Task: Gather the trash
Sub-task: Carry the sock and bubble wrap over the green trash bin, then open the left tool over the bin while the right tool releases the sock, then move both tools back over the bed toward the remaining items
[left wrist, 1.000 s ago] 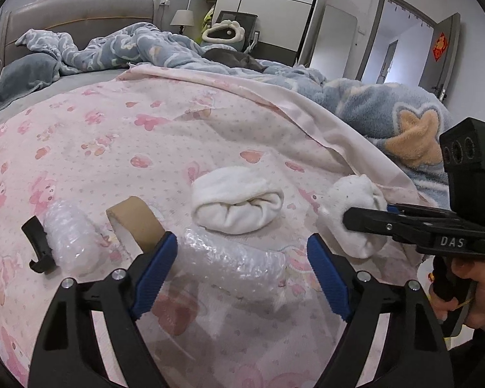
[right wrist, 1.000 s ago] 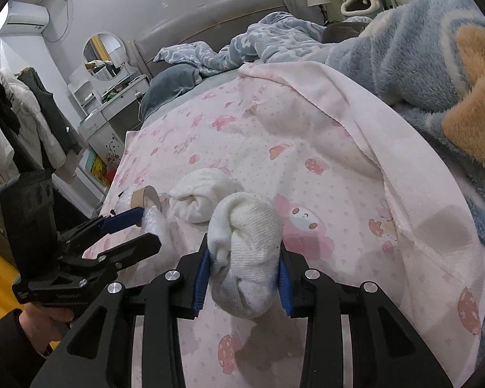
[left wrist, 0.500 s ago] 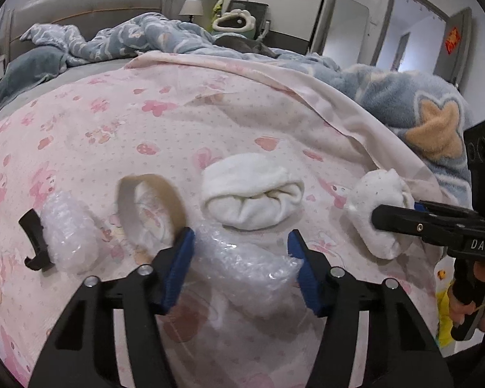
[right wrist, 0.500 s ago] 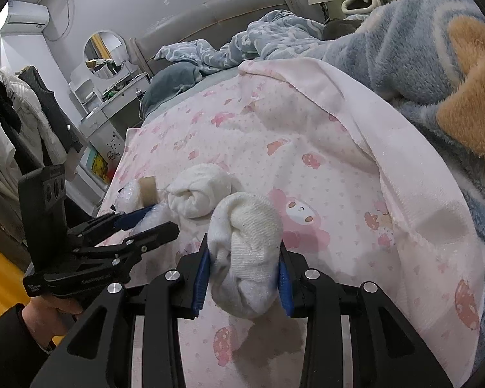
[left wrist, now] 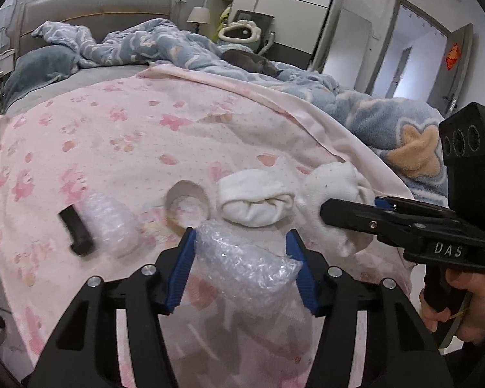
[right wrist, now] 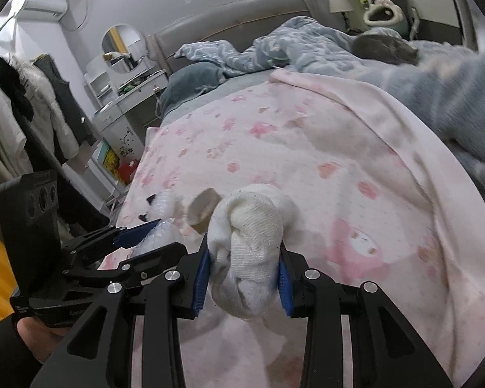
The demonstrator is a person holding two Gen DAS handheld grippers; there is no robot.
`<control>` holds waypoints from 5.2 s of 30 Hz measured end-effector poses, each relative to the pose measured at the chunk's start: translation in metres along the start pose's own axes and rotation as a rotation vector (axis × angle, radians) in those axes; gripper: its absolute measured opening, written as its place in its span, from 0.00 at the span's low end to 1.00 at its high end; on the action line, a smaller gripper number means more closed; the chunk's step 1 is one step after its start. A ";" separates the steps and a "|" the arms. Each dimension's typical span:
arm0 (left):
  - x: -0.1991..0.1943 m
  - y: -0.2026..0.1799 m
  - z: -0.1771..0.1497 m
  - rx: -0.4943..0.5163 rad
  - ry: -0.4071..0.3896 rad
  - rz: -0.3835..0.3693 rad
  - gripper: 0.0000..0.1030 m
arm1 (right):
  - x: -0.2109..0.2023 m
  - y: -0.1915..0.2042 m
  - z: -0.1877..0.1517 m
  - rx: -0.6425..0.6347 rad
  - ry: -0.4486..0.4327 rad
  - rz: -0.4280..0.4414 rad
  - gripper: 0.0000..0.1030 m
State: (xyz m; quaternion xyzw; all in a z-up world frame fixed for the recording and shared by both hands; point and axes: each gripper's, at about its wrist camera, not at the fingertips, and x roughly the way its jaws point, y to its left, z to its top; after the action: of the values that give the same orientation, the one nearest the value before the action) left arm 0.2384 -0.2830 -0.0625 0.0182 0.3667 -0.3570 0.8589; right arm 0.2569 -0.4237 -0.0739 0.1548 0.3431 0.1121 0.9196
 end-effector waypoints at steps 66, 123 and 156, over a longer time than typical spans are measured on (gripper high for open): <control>-0.116 0.258 -0.183 -0.261 0.567 0.321 0.58 | 0.181 0.304 -0.048 -0.389 0.362 0.262 0.36; -0.255 0.281 -0.078 -0.331 -0.105 0.458 0.62 | 0.239 0.353 -0.179 -0.686 0.823 0.218 0.59; -0.187 0.177 0.000 -0.210 -0.151 0.387 0.72 | 0.130 0.236 -0.045 -0.501 0.297 0.122 0.61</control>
State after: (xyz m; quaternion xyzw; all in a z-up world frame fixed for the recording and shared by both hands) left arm 0.2602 -0.0391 0.0165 -0.0278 0.3262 -0.1461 0.9335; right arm 0.3001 -0.1550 -0.0983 -0.0748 0.4255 0.2698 0.8606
